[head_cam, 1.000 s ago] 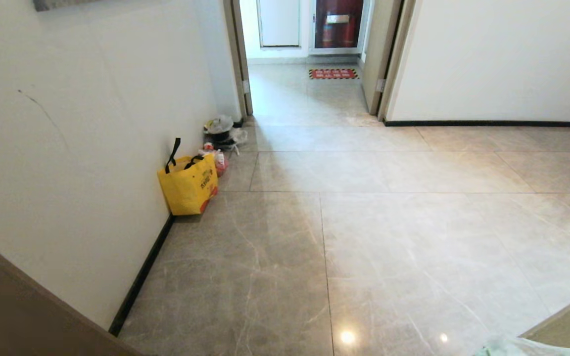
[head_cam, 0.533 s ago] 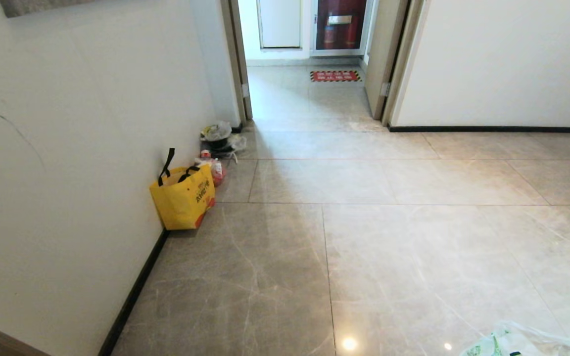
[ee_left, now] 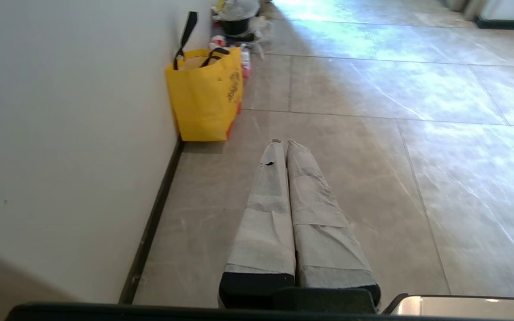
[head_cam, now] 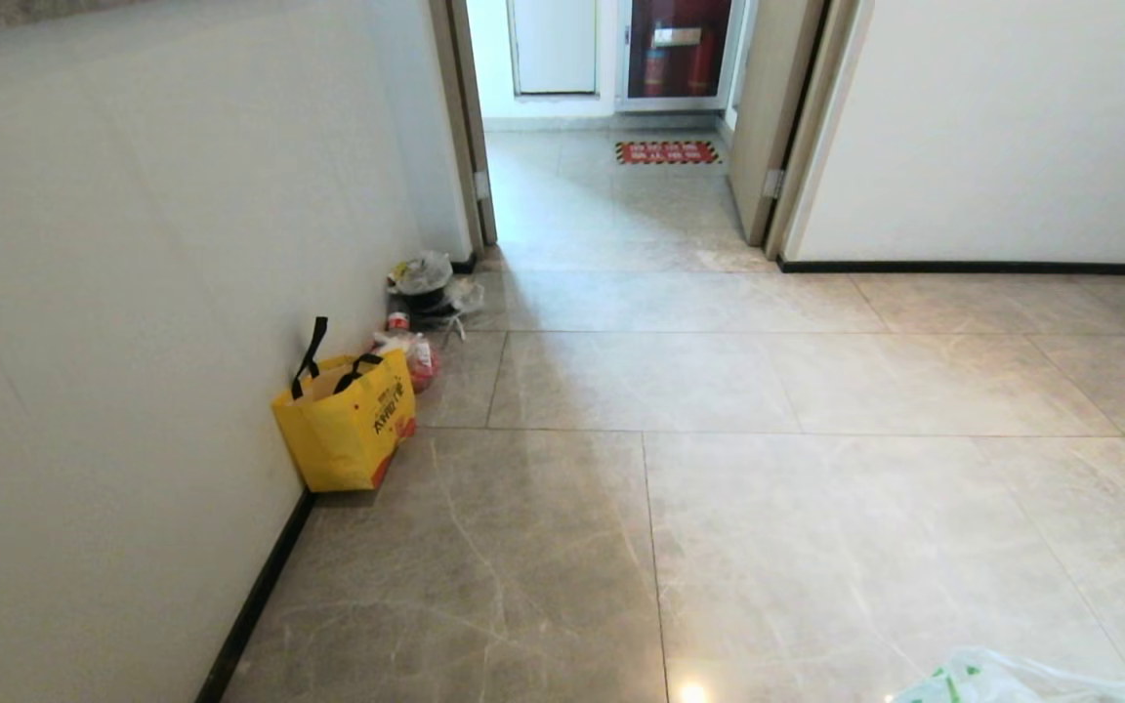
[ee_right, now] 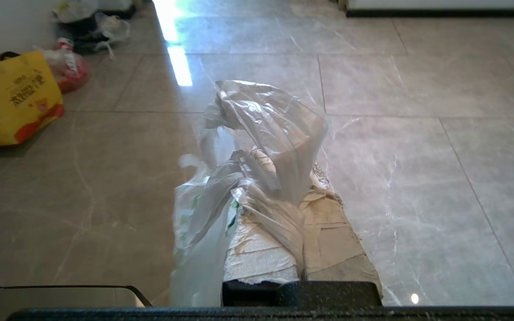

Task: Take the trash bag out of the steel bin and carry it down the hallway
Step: Put the trash bag at the door

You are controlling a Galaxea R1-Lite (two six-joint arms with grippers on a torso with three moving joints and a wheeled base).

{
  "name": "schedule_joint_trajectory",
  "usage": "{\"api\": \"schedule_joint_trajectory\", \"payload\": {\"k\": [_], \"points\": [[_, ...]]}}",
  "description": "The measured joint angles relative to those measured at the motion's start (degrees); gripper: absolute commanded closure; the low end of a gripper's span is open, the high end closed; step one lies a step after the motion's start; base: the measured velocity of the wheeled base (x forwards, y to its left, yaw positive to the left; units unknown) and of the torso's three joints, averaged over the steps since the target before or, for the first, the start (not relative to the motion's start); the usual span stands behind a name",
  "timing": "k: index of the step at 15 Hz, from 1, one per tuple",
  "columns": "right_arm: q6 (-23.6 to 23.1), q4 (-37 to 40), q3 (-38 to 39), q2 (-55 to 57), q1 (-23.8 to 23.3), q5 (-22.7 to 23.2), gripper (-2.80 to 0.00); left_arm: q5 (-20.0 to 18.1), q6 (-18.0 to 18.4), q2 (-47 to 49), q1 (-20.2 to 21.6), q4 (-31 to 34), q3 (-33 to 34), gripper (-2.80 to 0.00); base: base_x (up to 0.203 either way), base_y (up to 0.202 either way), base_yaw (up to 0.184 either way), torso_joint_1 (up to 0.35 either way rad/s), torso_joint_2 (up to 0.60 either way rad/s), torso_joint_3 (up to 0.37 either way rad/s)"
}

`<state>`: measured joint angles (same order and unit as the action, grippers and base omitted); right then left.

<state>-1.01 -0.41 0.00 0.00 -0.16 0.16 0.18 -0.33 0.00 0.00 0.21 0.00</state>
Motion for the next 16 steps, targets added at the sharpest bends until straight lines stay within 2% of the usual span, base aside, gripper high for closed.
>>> {"api": "schedule_joint_trajectory", "payload": {"k": [16], "points": [[-0.02,0.0,0.0,0.0,-0.02,-0.02,0.0,-0.02,0.02,0.0,0.0,0.0,0.0,0.0,0.19,0.0,0.002,0.001,0.0,0.002]]}}
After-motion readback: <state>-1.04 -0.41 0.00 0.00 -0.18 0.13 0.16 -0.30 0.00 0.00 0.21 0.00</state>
